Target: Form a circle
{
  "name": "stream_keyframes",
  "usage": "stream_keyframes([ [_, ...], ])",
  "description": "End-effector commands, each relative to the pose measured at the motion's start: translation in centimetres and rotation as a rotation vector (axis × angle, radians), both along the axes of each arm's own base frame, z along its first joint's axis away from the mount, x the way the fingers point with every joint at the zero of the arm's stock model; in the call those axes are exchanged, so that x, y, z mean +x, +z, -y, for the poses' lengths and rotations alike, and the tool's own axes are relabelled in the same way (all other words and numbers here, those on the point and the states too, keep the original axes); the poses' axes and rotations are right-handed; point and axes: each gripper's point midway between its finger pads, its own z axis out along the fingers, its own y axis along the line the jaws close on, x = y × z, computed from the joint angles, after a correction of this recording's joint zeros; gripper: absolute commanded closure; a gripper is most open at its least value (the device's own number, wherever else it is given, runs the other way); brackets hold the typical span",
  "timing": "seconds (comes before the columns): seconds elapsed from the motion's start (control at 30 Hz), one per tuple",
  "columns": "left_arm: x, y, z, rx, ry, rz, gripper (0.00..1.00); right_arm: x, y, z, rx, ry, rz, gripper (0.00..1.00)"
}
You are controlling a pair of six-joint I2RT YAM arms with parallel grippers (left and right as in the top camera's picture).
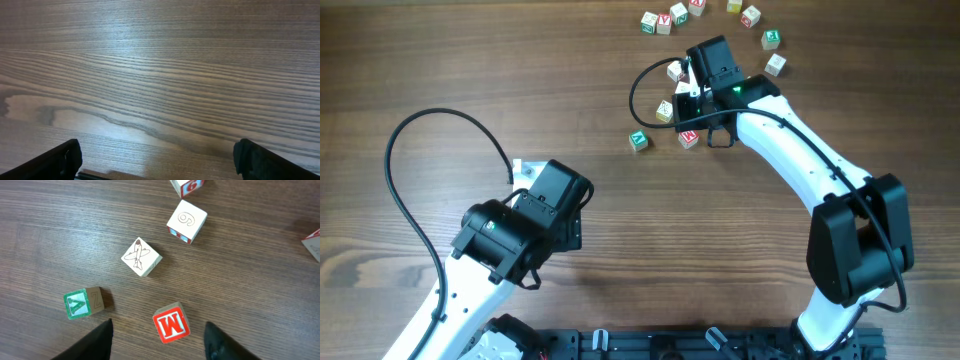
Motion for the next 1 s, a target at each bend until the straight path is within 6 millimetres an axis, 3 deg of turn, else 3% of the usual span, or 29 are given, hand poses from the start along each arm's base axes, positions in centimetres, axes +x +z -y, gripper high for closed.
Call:
stream_keyframes([
  [0.0, -0.1, 0.0, 0.0, -0.016, 0.016, 0.004, 0.0, 0.3, 0.3, -0.6, 0.031, 0.0, 0.015, 0.28],
  [0.1, -0.1, 0.0, 0.0, -0.015, 0.016, 0.004, 0.0, 1.3, 0.9, -1.0, 0.065, -0.026, 0.05, 0.15],
  [0.13, -0.1, 0.0, 0.0, -0.016, 0.016, 0.004, 0.0, 1.7, 1.0, -1.2, 0.077, -0.032, 0.064, 0.05],
  [0.3, -0.1, 0.0, 0.0, -0.016, 0.016, 0.004, 0.0, 3.0, -0.2, -2.0, 0.139, -0.108, 0.066, 0.0],
  [0.57, -0.1, 0.0, 0.0, -0.015, 0.016, 0.004, 0.0, 3.6, -4.2, -4.7, 0.168, -0.115, 0.035, 0.01],
  [0.77, -0.1, 0.0, 0.0, -0.015, 0.016, 0.004, 0.0, 5.0, -6.2, -5.7, 0.176, -0.148, 0.022, 0.06],
  [0.97, -0.1, 0.0, 0.0, -0.016, 0.016, 0.003, 0.0, 6.2, -6.8, -5.5, 0.151, -0.167, 0.05, 0.27],
])
